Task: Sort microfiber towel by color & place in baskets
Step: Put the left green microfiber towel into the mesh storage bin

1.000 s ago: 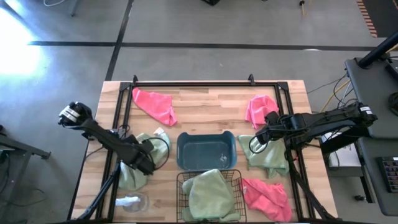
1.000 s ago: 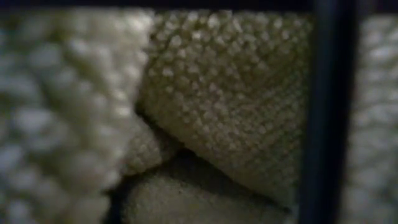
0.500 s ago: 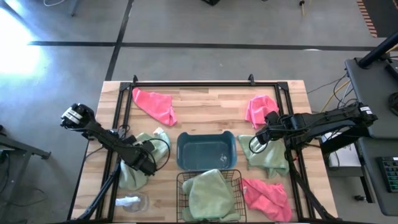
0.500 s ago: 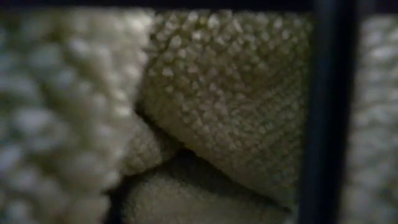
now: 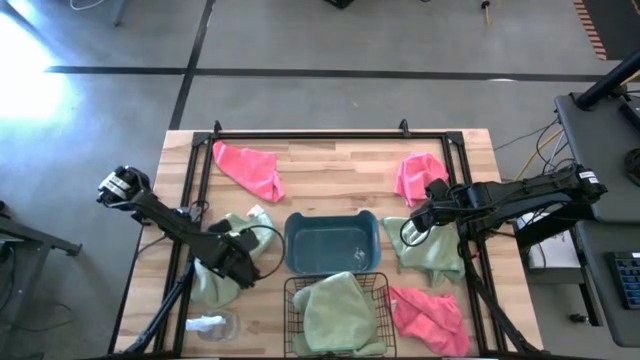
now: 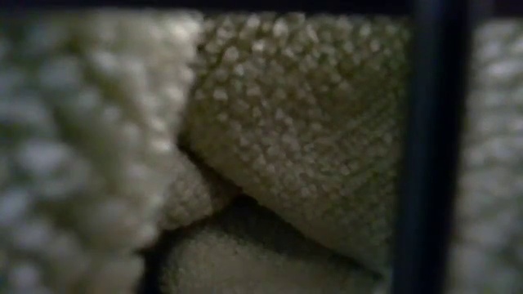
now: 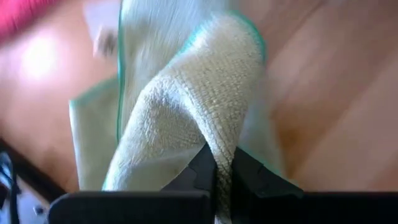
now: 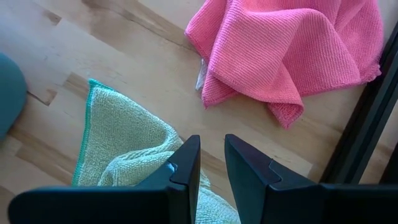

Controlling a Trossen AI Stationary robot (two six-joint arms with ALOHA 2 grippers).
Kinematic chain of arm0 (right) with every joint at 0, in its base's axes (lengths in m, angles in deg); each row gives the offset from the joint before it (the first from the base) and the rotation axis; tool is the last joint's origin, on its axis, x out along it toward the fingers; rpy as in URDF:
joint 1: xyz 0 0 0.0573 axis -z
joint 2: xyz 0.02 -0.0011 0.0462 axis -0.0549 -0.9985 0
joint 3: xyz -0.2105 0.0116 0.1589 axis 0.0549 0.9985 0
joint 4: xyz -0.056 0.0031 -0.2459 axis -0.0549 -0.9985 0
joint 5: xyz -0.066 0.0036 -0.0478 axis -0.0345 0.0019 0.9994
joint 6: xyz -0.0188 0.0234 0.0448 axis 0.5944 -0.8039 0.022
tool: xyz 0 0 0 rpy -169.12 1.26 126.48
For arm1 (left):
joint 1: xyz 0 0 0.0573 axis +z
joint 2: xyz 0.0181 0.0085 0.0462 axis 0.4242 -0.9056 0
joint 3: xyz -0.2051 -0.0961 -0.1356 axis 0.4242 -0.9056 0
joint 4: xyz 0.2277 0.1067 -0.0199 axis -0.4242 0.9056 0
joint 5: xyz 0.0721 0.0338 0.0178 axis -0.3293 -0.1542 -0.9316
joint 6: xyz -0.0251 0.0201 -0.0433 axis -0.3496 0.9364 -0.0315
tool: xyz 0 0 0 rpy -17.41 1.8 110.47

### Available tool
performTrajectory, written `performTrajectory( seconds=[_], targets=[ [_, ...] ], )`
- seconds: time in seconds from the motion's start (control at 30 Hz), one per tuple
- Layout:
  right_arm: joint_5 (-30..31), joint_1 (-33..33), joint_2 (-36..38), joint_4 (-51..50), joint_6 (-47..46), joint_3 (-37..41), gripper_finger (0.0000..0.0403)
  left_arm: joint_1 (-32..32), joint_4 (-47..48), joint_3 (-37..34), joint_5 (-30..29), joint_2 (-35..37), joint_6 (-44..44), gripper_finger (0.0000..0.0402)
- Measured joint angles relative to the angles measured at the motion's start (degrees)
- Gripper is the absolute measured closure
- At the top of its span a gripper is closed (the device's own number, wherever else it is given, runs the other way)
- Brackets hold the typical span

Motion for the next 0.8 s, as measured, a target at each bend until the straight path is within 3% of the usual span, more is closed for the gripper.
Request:
performTrajectory(
  seconds=[0.37, 0.63, 0.8],
  targets=[
    [0.1, 0.0, 0.0, 0.2, 0.1, 0.0, 0.0335, 0.0, 5.1, 28.1, -14.8, 0.0, 13.9, 0.0401],
    [0.8, 0.0, 0.0, 0.2, 2.2, 0.1, 0.0335, 0.0, 3.3, 49.4, -17.0, 0.0, 17.9, 0.0401],
    [3.0, 0.0, 0.0, 0.2, 4.5, 0.2, 0.0335, -0.3, -1.4, 56.9, -19.3, 0.0, 20.0, 0.0401]
  ],
)
